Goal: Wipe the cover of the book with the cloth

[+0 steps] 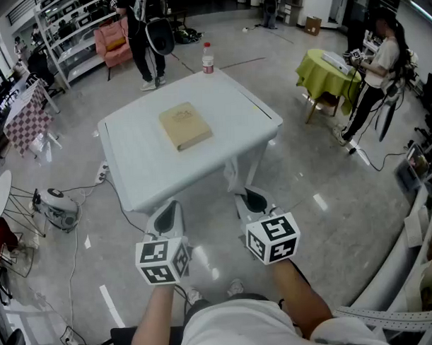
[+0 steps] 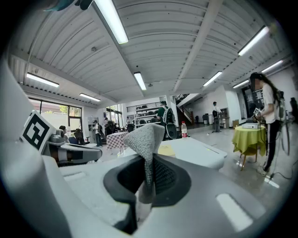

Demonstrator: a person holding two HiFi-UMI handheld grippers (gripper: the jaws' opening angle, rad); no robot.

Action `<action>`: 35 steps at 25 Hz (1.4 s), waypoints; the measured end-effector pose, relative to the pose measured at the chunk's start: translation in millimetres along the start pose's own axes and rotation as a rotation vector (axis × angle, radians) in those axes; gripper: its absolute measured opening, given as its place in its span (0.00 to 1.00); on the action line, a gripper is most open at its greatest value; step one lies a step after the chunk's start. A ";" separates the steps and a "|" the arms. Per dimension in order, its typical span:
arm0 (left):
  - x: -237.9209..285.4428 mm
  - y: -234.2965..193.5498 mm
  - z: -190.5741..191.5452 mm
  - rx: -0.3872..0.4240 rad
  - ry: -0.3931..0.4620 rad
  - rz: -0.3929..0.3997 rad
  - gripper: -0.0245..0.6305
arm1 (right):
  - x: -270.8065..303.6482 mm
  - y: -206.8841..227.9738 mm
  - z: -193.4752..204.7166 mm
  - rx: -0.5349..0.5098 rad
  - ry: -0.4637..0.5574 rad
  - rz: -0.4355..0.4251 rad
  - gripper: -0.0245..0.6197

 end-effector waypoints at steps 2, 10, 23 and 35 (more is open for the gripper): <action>3.5 8.2 0.0 0.001 -0.003 0.001 0.05 | -2.4 4.8 2.1 0.001 -0.009 -0.009 0.06; 27.9 32.8 1.4 0.018 -0.020 -0.005 0.05 | 0.7 31.7 10.3 0.016 -0.019 -0.054 0.06; 81.9 11.6 -0.3 -0.025 -0.021 -0.020 0.05 | 49.0 53.9 15.9 -0.008 -0.063 -0.097 0.06; 197.6 -79.7 -19.0 -0.080 -0.037 -0.030 0.05 | 200.5 76.5 2.4 -0.063 -0.137 -0.140 0.06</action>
Point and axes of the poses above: the fingertips, and each gripper's own axes: x forward along the fingers, y to its right, z out of its underside, the point moved 3 cm from there along -x, backward along the fingers, and after that the axes turned 2 degrees about z, right-handed, at the moved point
